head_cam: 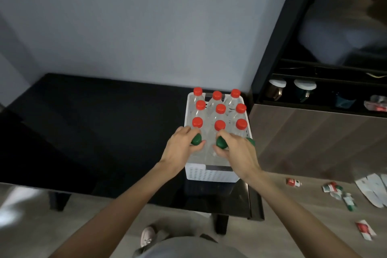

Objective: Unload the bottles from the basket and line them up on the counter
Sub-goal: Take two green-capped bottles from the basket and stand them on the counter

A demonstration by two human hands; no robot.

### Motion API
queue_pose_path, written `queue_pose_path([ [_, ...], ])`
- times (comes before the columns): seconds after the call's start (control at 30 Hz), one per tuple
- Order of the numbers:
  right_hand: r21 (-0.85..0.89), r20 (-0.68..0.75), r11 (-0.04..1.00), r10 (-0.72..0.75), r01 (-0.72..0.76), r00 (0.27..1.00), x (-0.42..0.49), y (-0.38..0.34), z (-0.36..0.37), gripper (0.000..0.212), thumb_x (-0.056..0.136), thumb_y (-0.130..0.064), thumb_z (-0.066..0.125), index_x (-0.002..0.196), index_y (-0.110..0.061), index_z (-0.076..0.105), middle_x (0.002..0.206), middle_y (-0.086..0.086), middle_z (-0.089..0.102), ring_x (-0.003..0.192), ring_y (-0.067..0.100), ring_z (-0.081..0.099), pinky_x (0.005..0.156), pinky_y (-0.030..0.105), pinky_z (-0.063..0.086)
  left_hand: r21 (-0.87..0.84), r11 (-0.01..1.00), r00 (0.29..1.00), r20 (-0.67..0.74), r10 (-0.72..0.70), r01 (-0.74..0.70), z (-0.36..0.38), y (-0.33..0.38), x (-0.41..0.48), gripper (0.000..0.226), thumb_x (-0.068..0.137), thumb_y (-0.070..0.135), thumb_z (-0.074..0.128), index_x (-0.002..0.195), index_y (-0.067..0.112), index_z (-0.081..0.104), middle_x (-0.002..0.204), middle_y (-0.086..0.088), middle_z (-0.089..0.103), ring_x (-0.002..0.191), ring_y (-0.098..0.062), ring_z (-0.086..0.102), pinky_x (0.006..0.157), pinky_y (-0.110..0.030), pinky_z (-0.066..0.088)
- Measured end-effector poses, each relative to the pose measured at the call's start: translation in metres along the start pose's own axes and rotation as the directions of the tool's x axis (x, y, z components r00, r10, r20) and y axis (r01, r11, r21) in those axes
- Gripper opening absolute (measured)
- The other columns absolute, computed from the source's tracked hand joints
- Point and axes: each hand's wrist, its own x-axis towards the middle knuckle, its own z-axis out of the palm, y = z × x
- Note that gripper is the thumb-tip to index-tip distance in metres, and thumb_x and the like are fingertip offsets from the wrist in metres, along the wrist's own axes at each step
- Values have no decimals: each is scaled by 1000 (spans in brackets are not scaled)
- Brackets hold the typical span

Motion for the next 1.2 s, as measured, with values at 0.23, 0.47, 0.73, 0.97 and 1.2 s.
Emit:
queue_pose_path([
  [0.23, 245, -231, 963, -56, 114, 971, 32, -44, -71, 7, 87, -29, 60, 90, -24, 56, 81, -9, 59, 69, 7, 52, 61, 13, 37, -28, 999, 976, -217, 37, -44, -77, 33, 32, 17, 88, 29, 63, 93, 13, 60, 78, 4, 50, 72, -13, 44, 63, -25, 39],
  [0.47, 196, -367, 920, -253, 340, 895, 70, -108, -114, 8, 88, -35, 55, 91, -28, 50, 81, -10, 54, 71, 11, 51, 61, 32, 42, -17, 996, 938, -339, 78, -89, -162, 22, 45, 22, 88, 36, 58, 90, 14, 56, 76, -1, 53, 67, -18, 48, 62, -34, 43],
  [0.73, 196, -266, 914, -300, 356, 916, 125, -183, -61, 12, 89, -38, 57, 91, -28, 49, 75, -10, 52, 64, 8, 48, 57, 21, 37, 30, 1000, 948, -319, 2, 8, -209, -80, 33, 19, 87, 29, 66, 87, 15, 53, 74, 2, 51, 66, -14, 46, 60, -24, 39],
  [0.97, 138, -13, 931, -339, 338, 941, 165, -229, 38, 16, 89, -40, 59, 95, -31, 46, 83, -10, 56, 66, 6, 52, 57, 24, 42, 264, 960, 990, -128, -59, 91, -208, -199, 14, 26, 90, 35, 61, 101, 11, 56, 83, 1, 48, 77, -13, 43, 59, -31, 42],
  [1.2, 42, 134, 961, -277, 274, 952, 203, -258, 105, 19, 91, -28, 58, 104, -27, 44, 88, -6, 52, 74, 11, 52, 61, 30, 48, 498, 866, 971, 189, -148, 35, -206, -280, 18, 35, 99, 40, 42, 124, 15, 44, 108, -7, 51, 100, -19, 49, 67, -31, 52],
])
